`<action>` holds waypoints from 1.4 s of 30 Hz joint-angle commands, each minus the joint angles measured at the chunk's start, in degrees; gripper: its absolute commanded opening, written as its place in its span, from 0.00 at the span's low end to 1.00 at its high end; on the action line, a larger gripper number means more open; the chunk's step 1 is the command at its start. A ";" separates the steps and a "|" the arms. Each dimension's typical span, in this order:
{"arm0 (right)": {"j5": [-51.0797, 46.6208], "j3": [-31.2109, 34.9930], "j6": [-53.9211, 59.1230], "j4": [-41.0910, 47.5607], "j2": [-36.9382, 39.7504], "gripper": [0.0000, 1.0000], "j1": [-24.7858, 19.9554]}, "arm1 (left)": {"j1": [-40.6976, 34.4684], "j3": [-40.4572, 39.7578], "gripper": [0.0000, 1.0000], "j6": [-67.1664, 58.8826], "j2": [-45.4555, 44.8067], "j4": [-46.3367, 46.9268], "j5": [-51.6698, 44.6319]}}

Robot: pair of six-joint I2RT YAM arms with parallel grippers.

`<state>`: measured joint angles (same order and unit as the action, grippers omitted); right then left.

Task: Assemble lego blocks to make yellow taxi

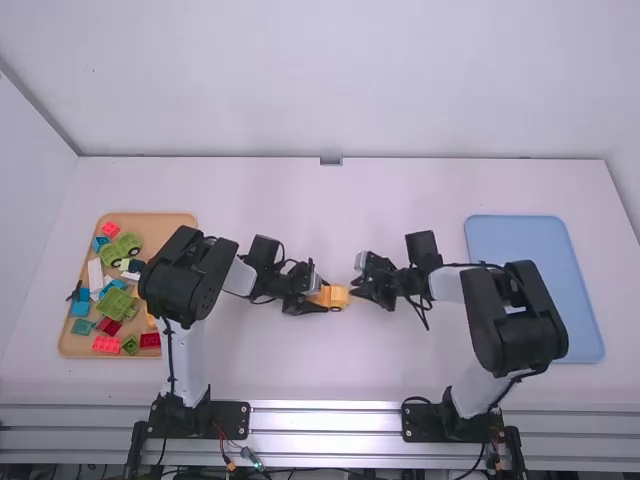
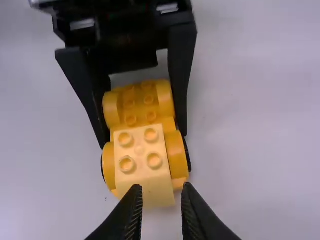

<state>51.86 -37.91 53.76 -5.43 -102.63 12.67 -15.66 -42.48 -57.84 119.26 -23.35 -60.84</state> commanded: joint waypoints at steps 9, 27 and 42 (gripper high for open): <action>-7.34 0.07 -1.03 -2.01 0.72 0.20 4.81 | -0.66 0.00 0.42 -0.02 0.96 0.37 -1.18; 8.83 -0.11 0.85 -5.22 2.95 0.00 0.81 | -0.63 0.00 0.42 -0.02 0.98 0.37 -1.03; -7.65 0.00 -4.50 -4.15 2.86 0.00 9.57 | -0.63 0.00 0.40 0.00 0.98 0.37 -1.05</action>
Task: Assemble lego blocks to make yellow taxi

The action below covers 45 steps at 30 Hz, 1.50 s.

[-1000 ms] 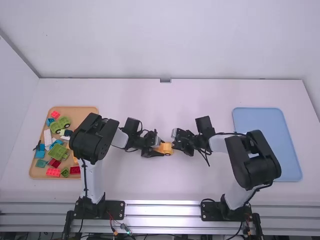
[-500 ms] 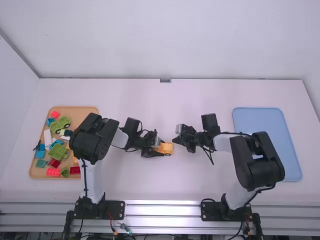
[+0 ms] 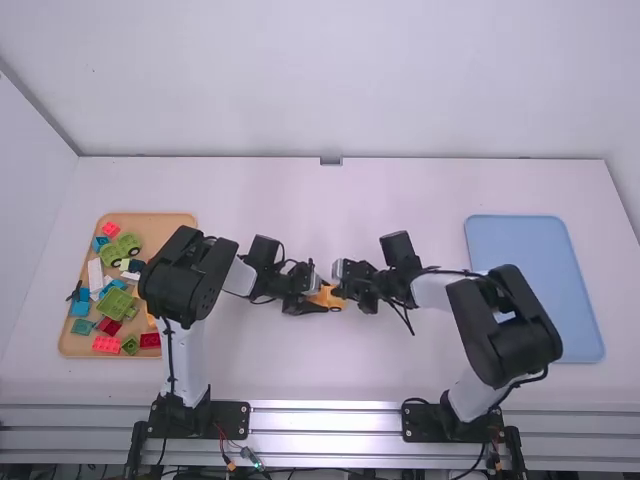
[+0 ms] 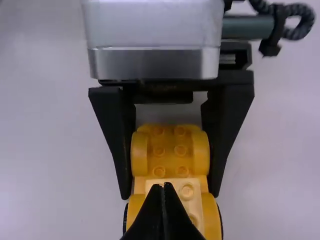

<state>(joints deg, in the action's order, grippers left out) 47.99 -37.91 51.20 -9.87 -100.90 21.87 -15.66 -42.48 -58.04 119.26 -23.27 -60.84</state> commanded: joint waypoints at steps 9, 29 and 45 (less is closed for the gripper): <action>-7.17 -0.07 -3.43 -0.92 -2.86 0.00 0.26 | -0.63 0.00 0.39 0.15 0.98 0.28 -1.07; -15.45 -6.27 1.79 10.56 -12.96 0.00 0.98 | -0.48 0.00 0.38 0.17 0.98 0.24 -1.03; -12.41 -7.43 -7.87 8.98 13.33 0.99 -4.00 | -0.61 0.00 0.66 4.87 0.96 -3.06 -0.96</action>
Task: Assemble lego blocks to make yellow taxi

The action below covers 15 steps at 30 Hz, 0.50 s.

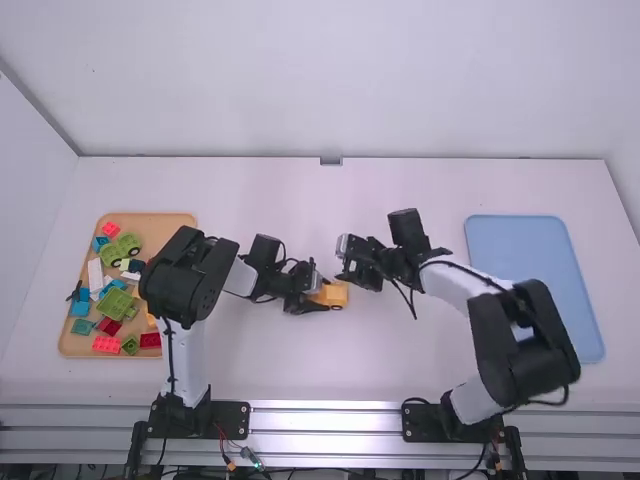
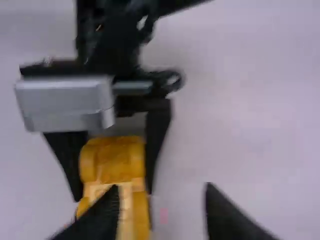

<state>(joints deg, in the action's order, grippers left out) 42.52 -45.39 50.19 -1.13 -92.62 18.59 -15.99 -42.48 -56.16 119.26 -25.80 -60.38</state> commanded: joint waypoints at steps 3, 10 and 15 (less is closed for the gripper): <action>-11.69 0.09 -10.60 0.37 7.74 0.98 -1.25 | -0.31 0.00 0.85 2.80 0.96 -0.39 -0.22; -12.72 0.09 -10.32 2.29 8.31 0.99 -1.57 | 0.98 0.00 0.99 5.18 0.66 0.09 -0.61; -13.00 0.09 -9.66 2.45 8.31 0.99 -1.29 | 4.20 0.00 0.99 6.23 -4.24 7.10 -0.20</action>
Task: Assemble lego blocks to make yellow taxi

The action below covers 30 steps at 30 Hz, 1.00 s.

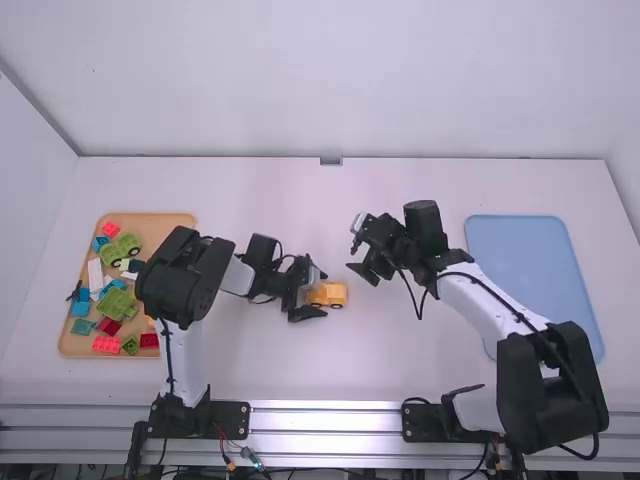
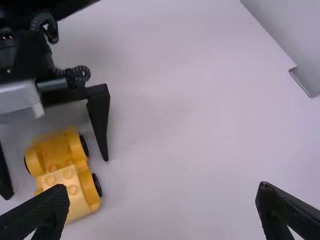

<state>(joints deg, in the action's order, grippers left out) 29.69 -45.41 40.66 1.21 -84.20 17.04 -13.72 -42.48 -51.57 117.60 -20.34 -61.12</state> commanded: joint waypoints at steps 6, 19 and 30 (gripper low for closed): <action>-0.15 0.09 -0.37 -0.81 -0.11 0.99 0.17 | 9.88 -0.02 0.99 2.73 -13.84 16.06 3.43; -0.17 0.04 -0.33 -4.15 -0.11 0.98 0.15 | 40.06 0.00 0.99 55.91 -34.53 25.81 20.79; -1.18 0.04 -2.08 -6.29 -0.11 0.99 0.31 | 49.27 -7.63 0.99 75.78 -34.99 50.05 54.93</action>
<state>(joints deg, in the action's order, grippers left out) 28.99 -45.41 39.88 -4.80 -84.20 17.04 35.68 -46.83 18.13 82.96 29.41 -17.19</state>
